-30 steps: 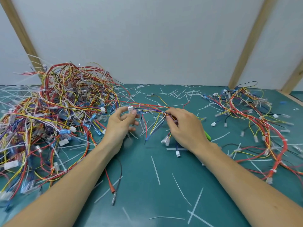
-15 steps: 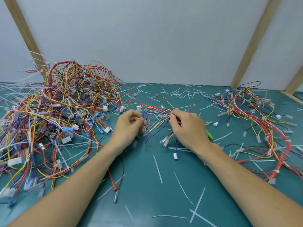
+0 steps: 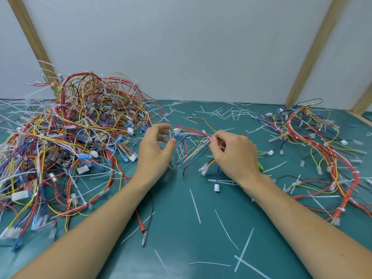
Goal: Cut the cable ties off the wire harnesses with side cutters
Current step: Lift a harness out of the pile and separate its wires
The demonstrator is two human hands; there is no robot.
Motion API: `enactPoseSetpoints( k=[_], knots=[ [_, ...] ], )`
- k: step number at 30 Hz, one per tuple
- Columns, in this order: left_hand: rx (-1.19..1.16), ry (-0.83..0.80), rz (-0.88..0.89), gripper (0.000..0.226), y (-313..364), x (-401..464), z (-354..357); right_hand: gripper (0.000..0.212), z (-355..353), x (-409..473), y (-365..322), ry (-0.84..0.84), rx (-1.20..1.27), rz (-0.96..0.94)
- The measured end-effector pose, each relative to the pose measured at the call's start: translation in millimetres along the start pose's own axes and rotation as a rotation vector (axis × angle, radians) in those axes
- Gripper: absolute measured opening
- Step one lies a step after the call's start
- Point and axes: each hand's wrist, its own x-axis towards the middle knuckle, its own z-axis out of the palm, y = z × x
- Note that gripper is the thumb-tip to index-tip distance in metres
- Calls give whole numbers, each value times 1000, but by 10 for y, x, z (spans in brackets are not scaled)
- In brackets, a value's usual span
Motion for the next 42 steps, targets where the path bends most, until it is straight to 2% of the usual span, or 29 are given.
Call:
enactPoseSetpoints(
  k=[4,6,10,12,17,20,23,25,28,31,34,36,37,39,42],
  knots=[
    [137,10,280,21,78,-22,-15,20,11,-32,-30,-37,7,-68],
    [143,-49,356,21,113,-34,-10,19,16,-32,-57,-35,-6,-97],
    [198,-313,385,27,98,-78,45,26,16,-50,-119,-27,-12,-162],
    [223,-350,353,26,59,-72,61,27,19,-63,-138,-3,7,-177],
    [228,-194,165,26,-24,-19,16,26,-6,-53,-86,77,150,-104],
    [216,-179,161,17,-41,-13,-5,31,-23,-43,-38,67,282,-63],
    [129,-165,138,29,-9,6,-10,48,-46,-23,-7,19,377,-64],
    [12,-149,49,36,-4,42,-30,54,-65,3,9,-6,410,-64],
    [-81,-97,-68,44,-33,91,-66,43,-64,24,6,-16,354,-60],
    [-127,-69,-117,45,-53,94,-69,27,-17,-5,-24,-97,272,-107],
    [-76,-70,-76,33,-34,79,-68,22,28,-28,-26,-110,227,-128],
    [16,-23,-3,10,-11,58,-72,20,50,-30,-16,-76,220,-119],
    [82,15,53,8,6,46,-76,20,61,-28,-10,-48,229,-104],
    [165,72,163,20,60,12,-66,21,76,-9,6,19,249,-53],
    [195,79,319,10,188,-49,-26,27,95,9,16,89,247,-8]
  ],
)
